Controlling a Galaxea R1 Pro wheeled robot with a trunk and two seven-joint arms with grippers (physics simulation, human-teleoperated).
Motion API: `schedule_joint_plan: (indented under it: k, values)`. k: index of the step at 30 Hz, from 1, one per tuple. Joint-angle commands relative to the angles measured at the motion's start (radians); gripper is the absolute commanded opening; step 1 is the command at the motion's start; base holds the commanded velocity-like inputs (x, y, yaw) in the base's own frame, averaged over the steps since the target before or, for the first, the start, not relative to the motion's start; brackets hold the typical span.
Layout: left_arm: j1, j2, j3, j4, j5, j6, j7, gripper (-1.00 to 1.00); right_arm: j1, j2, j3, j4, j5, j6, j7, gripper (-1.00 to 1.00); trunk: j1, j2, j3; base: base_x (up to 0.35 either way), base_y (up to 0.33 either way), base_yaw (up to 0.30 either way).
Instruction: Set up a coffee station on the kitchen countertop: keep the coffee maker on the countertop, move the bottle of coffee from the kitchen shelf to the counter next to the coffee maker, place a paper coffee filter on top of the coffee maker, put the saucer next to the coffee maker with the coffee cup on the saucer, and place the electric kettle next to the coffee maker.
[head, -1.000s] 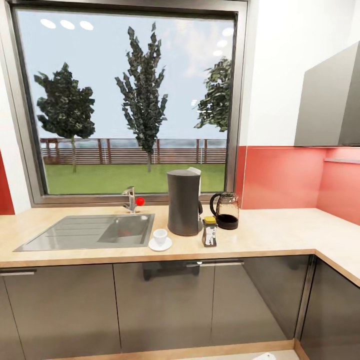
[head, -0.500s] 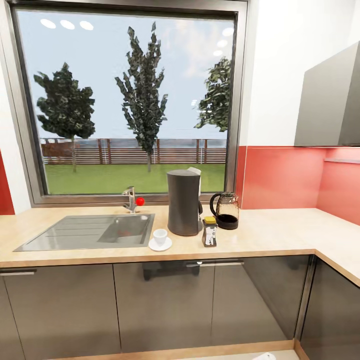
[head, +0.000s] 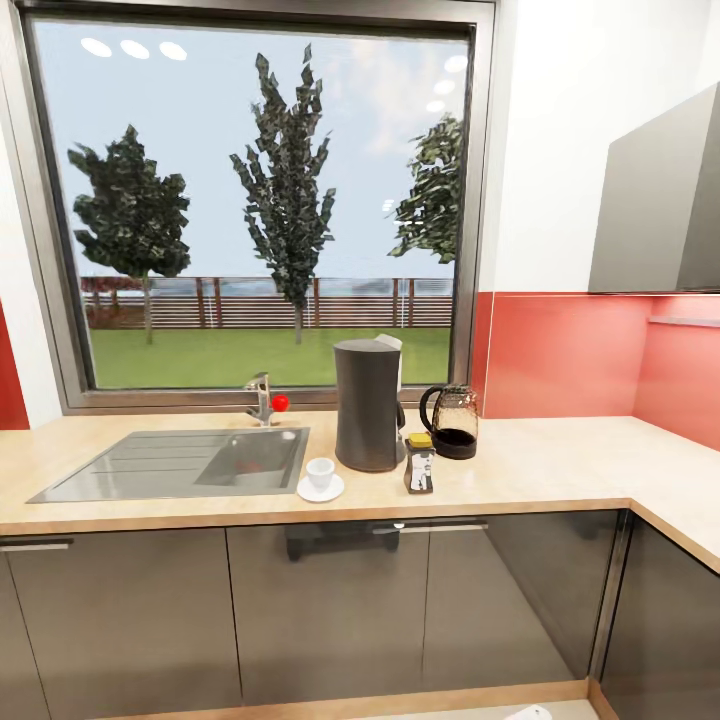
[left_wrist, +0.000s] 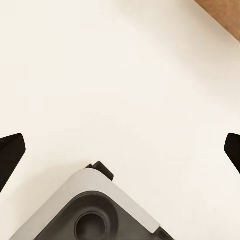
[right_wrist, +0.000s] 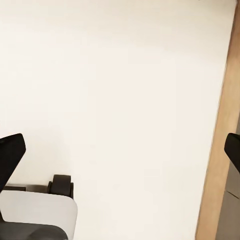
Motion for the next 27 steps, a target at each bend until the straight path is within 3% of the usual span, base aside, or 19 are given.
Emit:
schedule_joint_plan:
  k: [1, 27]
  values:
    - [0.000, 0.000, -0.004, -0.001, 0.011, -0.001, -0.006, 1.00, -0.001, 0.000, 0.007, 0.001, -0.007, 0.002, -0.002, 1.00, 0.000, -0.001, -0.001, 0.000, 0.000, 0.000]
    - [0.000, 0.000, -0.004, -0.001, 0.011, -0.001, -0.006, 1.00, -0.001, 0.000, 0.007, 0.001, -0.007, 0.002, -0.002, 1.00, 0.000, -0.001, -0.001, 0.000, 0.000, 0.000]
